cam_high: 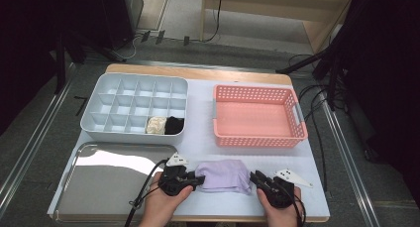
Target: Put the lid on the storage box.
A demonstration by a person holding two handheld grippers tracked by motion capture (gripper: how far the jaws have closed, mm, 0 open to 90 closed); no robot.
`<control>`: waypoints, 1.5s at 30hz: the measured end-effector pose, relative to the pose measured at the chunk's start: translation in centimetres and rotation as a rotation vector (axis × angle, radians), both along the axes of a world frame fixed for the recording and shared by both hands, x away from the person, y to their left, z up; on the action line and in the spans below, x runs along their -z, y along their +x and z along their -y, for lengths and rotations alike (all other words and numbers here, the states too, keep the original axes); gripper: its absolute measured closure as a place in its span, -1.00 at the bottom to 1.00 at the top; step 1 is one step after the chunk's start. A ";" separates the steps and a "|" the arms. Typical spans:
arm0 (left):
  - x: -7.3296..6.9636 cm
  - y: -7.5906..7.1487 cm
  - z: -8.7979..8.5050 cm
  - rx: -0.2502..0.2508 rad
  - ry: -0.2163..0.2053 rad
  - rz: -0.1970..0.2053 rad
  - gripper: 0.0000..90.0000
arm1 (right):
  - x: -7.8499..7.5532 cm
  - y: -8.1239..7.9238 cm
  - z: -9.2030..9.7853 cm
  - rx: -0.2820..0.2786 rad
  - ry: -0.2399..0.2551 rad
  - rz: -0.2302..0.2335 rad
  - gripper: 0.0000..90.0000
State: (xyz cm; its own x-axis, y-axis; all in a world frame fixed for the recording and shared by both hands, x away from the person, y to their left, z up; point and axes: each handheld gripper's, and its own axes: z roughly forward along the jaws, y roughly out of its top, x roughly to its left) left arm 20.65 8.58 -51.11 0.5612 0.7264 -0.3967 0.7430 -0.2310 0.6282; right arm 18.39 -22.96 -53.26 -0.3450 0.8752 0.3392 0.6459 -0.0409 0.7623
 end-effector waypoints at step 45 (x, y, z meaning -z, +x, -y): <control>-1.6 -0.5 -0.9 -0.010 -0.047 0.103 0.98 | -1.1 -0.8 -1.6 -0.063 -0.082 0.111 0.94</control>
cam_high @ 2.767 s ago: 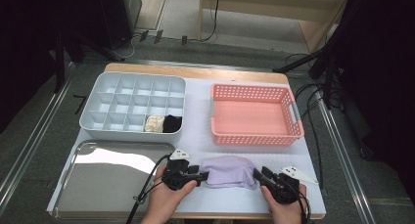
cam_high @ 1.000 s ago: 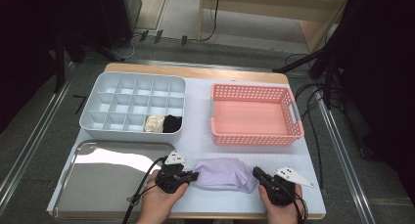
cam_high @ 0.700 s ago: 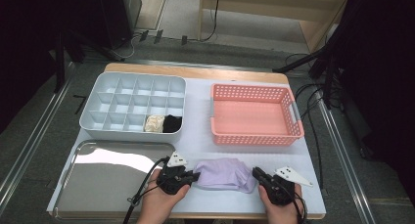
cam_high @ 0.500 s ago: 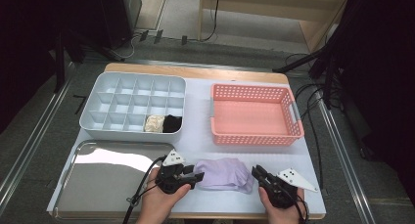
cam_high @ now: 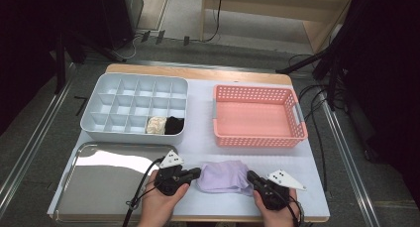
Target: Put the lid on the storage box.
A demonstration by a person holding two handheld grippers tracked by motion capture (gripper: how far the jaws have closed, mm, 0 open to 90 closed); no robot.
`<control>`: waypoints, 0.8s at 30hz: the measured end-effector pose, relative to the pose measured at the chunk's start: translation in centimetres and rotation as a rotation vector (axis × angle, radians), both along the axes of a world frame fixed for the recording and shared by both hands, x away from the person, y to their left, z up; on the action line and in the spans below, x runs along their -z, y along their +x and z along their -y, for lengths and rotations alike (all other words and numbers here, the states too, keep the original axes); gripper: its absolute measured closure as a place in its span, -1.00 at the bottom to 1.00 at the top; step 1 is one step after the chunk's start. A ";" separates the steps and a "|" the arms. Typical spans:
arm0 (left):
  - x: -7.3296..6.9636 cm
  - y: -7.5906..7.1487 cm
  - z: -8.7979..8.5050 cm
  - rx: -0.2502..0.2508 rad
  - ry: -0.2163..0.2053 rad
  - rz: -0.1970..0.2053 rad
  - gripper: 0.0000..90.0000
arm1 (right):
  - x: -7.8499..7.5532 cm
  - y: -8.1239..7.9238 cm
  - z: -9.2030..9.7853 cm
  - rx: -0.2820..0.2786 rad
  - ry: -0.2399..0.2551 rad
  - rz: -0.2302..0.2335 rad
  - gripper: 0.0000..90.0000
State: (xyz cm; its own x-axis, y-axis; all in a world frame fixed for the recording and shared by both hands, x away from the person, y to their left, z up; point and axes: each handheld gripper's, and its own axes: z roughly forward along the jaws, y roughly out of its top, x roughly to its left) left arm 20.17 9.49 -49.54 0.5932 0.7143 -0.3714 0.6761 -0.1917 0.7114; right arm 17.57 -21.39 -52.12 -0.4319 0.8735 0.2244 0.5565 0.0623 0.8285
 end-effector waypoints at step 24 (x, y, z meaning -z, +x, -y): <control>1.0 0.3 0.3 0.019 0.075 -0.019 0.71 | 0.3 -0.5 2.1 0.016 0.014 -0.020 0.93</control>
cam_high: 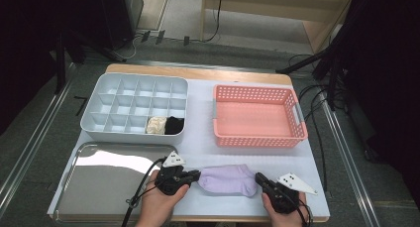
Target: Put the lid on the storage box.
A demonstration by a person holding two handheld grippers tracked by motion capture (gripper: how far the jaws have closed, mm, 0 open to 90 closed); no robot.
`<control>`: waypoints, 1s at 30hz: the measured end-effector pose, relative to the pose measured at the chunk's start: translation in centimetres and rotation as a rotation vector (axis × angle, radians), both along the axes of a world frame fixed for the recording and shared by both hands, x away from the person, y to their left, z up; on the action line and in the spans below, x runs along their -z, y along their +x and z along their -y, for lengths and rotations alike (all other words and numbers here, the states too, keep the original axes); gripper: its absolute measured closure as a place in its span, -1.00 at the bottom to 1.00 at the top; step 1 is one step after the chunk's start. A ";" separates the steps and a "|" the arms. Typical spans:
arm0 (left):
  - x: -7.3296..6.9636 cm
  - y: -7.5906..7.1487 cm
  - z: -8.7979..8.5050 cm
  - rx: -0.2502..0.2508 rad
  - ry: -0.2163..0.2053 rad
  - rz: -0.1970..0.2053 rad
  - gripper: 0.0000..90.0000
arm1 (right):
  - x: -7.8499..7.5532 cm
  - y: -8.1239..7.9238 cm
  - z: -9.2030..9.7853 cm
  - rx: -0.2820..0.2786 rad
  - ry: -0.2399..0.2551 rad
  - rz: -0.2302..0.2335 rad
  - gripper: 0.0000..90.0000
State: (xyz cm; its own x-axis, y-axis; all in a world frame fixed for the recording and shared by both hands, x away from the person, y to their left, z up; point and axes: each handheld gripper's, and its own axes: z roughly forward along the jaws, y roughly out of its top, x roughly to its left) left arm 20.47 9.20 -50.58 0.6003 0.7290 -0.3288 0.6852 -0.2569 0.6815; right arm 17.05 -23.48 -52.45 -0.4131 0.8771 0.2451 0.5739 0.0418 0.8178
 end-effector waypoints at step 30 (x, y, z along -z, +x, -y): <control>-0.2 -0.1 1.0 0.013 -0.054 -0.011 0.51 | -0.7 1.6 -6.1 -0.092 0.007 0.020 0.99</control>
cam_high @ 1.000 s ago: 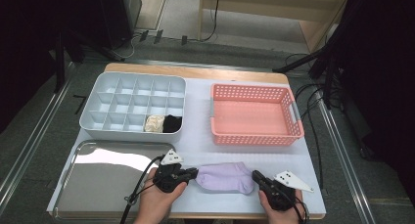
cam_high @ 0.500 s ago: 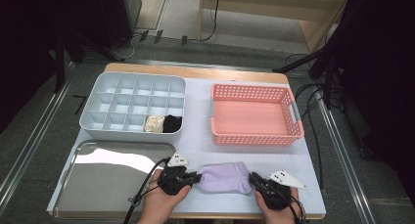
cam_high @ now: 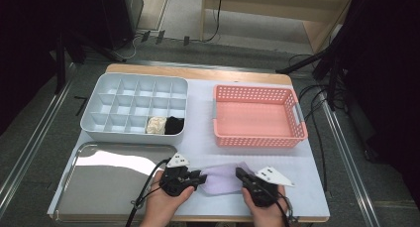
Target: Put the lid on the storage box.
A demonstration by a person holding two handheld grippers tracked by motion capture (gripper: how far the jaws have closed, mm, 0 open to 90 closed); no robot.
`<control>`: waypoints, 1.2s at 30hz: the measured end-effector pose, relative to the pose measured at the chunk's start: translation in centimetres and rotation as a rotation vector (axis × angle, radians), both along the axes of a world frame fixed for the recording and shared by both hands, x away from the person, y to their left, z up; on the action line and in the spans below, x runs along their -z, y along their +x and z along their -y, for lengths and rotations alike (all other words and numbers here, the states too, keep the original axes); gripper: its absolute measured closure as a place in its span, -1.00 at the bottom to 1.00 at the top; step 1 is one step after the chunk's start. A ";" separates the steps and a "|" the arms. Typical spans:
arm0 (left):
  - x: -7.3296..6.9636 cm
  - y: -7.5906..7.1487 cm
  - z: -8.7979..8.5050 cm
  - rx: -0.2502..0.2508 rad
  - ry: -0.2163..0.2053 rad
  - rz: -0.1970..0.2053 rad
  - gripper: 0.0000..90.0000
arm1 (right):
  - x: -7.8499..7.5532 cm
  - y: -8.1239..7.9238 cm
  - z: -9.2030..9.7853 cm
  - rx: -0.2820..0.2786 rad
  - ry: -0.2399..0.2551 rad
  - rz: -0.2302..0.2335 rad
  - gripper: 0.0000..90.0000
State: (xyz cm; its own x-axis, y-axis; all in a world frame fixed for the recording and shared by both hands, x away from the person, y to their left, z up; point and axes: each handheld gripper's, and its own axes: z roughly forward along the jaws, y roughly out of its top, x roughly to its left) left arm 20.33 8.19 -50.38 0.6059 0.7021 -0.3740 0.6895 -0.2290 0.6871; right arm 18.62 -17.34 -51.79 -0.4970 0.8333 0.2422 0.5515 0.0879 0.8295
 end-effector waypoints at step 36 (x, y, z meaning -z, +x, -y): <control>-0.1 0.1 0.6 -0.031 0.033 0.043 0.73 | 0.9 -1.3 6.9 0.156 -0.004 -0.051 0.41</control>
State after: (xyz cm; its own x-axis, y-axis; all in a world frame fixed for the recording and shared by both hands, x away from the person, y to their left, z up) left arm 20.40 7.60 -50.29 0.5991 0.7320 -0.3246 0.6665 -0.2312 0.7088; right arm 17.31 -24.20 -52.72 -0.3483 0.9005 0.2603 0.6005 0.0011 0.7996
